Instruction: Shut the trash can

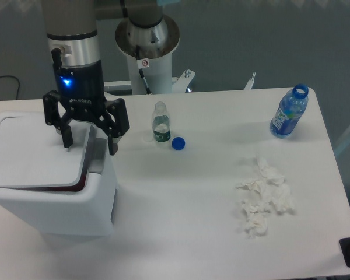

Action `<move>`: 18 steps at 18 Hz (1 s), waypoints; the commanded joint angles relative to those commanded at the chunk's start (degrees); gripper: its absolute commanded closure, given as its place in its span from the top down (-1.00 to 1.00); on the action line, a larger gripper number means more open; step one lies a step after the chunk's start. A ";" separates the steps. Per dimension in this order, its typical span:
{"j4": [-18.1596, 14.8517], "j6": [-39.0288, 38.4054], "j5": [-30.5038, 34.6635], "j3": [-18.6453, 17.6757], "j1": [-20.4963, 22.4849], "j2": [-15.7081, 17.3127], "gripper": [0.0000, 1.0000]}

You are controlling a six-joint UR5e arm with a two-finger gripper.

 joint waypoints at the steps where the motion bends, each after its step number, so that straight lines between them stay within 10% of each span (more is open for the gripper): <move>1: 0.00 0.00 0.00 0.00 0.35 0.09 1.00; 18: 0.09 -0.09 0.09 0.00 0.88 -1.23 1.00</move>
